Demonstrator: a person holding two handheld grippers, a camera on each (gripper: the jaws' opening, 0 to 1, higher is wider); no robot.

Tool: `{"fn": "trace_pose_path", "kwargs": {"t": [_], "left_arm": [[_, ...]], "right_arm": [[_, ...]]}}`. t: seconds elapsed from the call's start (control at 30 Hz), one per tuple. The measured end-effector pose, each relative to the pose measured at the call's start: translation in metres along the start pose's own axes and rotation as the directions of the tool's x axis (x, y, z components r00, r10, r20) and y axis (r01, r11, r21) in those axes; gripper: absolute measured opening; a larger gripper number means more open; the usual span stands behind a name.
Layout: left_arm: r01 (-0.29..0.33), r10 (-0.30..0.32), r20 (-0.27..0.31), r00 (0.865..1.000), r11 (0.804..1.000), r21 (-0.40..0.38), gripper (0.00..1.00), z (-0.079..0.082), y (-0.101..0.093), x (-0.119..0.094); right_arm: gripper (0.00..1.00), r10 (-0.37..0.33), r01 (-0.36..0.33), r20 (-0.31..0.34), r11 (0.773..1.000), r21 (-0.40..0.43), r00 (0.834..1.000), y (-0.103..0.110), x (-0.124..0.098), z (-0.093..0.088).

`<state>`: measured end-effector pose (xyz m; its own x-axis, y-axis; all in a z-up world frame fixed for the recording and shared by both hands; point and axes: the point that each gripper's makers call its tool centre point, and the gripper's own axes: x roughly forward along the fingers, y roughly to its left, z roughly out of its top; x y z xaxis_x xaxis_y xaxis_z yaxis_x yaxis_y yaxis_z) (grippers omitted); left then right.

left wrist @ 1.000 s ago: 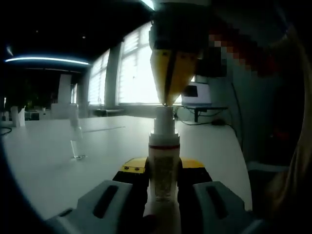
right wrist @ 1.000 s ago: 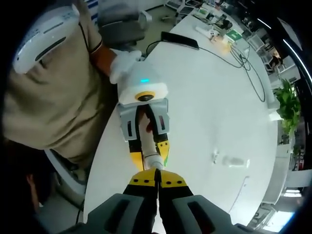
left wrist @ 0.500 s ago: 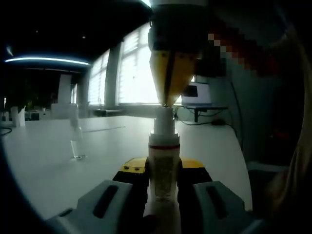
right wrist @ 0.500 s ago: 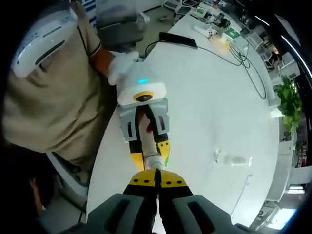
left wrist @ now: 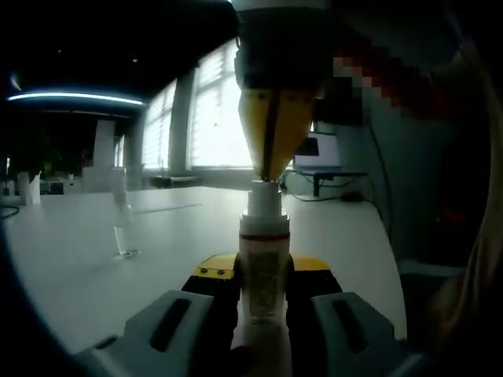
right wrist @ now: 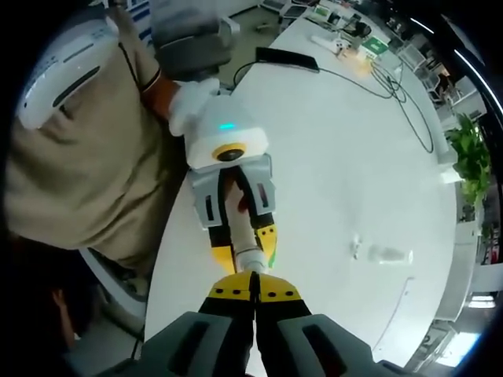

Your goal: Clamp pump bottle remove cover press pump head put on cover

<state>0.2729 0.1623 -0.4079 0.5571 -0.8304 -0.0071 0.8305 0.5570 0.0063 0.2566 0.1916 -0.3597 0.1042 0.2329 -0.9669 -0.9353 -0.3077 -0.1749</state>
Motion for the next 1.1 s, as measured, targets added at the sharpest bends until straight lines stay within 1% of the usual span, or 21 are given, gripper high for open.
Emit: {"fn": "trace_pose_path", "kwargs": {"t": [0.37, 0.6, 0.93, 1.1], "left_arm": [[-0.001, 0.001, 0.000, 1.000, 1.000, 0.001, 0.13, 0.0007, -0.0009, -0.0001], [0.001, -0.001, 0.000, 1.000, 1.000, -0.001, 0.13, 0.0010, -0.0017, -0.0001], [0.002, -0.002, 0.000, 1.000, 1.000, -0.003, 0.13, 0.0011, -0.0019, 0.0000], [0.001, -0.001, 0.000, 1.000, 1.000, -0.004, 0.13, 0.0013, -0.0018, -0.0003]], "right_arm": [[0.00, -0.002, 0.002, 0.006, 1.000, 0.006, 1.000, -0.0001, -0.0001, 0.0000], [0.00, -0.016, 0.016, 0.019, 1.000, 0.023, 1.000, 0.0001, -0.0019, -0.0005], [0.00, -0.056, 0.056, 0.019, 0.998, -0.002, 0.998, -0.0012, -0.0069, 0.0015], [0.00, -0.056, 0.056, 0.020, 0.998, -0.002, 0.998, -0.0014, -0.0067, 0.0016]]}}
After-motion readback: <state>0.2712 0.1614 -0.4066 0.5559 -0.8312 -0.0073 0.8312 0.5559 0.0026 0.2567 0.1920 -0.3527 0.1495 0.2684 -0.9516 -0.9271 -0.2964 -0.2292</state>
